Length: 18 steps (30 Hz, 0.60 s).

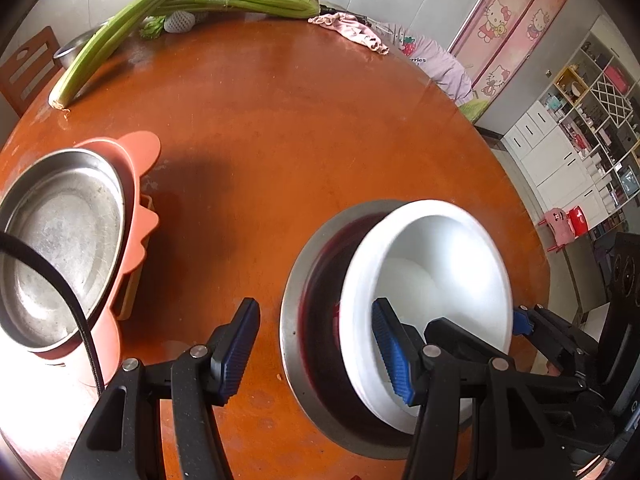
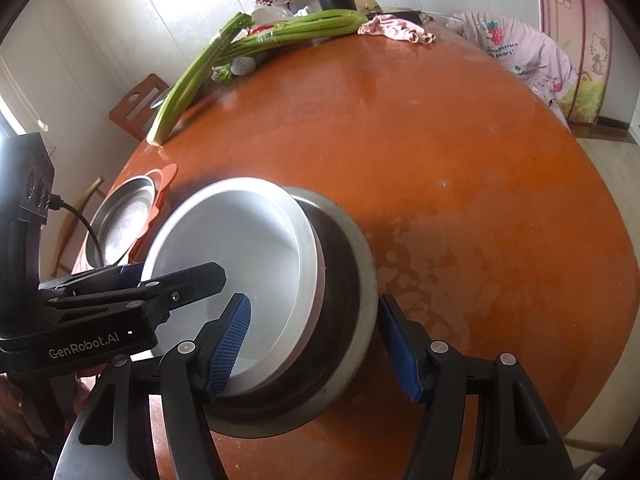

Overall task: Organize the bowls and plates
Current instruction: 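Close the left tool on the large steel bowl's rim and lift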

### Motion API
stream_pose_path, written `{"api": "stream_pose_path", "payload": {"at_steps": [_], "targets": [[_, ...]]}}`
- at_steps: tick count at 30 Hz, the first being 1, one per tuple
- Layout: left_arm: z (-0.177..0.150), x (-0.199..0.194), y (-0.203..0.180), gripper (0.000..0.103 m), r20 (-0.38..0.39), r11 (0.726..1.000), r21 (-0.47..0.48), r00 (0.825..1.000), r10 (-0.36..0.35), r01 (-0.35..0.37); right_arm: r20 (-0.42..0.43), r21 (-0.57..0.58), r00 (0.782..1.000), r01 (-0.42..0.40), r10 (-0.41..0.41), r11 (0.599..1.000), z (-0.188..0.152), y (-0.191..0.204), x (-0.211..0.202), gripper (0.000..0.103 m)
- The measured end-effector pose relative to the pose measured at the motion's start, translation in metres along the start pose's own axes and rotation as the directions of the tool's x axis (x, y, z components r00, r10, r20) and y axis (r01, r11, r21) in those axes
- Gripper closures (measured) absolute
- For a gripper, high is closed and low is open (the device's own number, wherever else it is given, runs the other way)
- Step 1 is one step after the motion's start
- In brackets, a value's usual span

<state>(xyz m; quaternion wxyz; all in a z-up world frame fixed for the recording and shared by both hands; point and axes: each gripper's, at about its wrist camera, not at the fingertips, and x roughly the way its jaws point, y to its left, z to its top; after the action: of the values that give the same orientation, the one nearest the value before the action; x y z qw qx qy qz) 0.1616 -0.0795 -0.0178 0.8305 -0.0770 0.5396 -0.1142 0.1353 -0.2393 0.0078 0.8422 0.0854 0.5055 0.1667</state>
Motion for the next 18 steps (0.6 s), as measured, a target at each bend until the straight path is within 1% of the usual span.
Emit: {"api": "stream_pose_path", "payload": {"at_steps": [6,9,11,12,13,18], "targets": [[-0.0014,0.0011,0.0022,0.045,0.000,1.000,-0.005,1.000,-0.019,0.019,-0.001,0.010,1.000,-0.030,0.030,0.999,-0.0013,-0.0029,0.0032,0.036],[-0.0030,0.0022,0.0046,0.046,-0.007,0.998,-0.021,0.999,-0.053,0.053,0.000,0.022,0.998,-0.065,0.065,0.998,-0.0040,-0.0040,0.0027,0.038],[-0.0042,0.0025,0.0047,0.050,-0.012,0.996,-0.028,0.997,-0.082,0.081,0.000,0.024,0.995,-0.098,0.098,0.995,-0.0062,-0.0043,0.0018,0.043],[-0.0043,0.0028,0.0043,0.052,-0.015,0.995,-0.029,0.995,-0.094,0.093,0.001,0.025,0.995,-0.099,0.099,0.995,-0.0066,-0.0039,0.0007,0.043],[-0.0045,0.0029,0.0032,0.057,-0.016,0.994,-0.029,0.994,-0.108,0.108,0.002,0.025,0.995,-0.099,0.099,0.995,-0.0068,-0.0033,0.0001,0.043],[-0.0038,0.0005,0.0001,0.058,-0.017,0.994,-0.021,0.994,-0.104,0.104,-0.002,0.030,0.995,-0.099,0.099,0.995,-0.0067,-0.0024,0.0003,0.044]]}}
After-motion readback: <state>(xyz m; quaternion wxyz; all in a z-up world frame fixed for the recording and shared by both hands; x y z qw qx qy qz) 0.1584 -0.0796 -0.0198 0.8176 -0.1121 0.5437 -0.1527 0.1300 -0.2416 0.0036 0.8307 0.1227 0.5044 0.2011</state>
